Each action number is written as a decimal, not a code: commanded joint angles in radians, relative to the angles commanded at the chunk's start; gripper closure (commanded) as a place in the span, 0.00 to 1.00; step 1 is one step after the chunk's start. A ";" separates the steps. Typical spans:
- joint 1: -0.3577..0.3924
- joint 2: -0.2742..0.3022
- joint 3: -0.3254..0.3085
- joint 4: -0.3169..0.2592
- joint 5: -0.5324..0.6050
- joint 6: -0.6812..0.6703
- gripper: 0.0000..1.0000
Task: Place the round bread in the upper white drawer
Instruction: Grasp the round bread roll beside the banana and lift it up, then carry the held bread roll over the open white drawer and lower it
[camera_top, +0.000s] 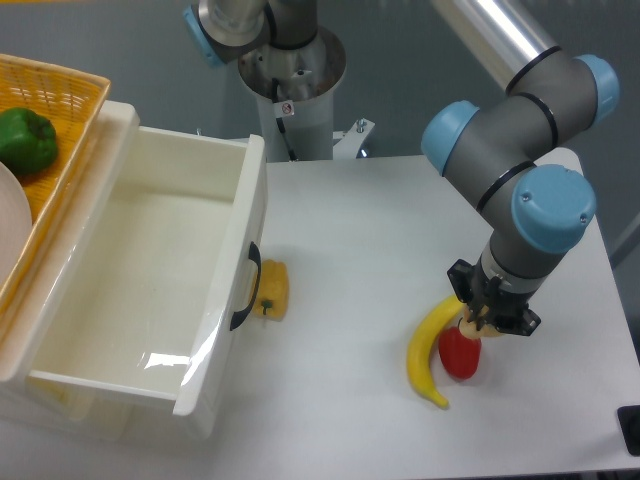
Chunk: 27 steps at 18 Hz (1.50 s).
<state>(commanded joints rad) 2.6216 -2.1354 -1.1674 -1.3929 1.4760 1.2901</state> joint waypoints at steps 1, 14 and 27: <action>-0.002 0.012 -0.002 0.000 -0.017 -0.002 1.00; -0.107 0.233 -0.018 -0.032 -0.226 -0.346 1.00; -0.333 0.353 -0.093 0.017 -0.281 -0.604 1.00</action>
<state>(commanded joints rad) 2.2889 -1.7825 -1.2609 -1.3761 1.1950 0.6858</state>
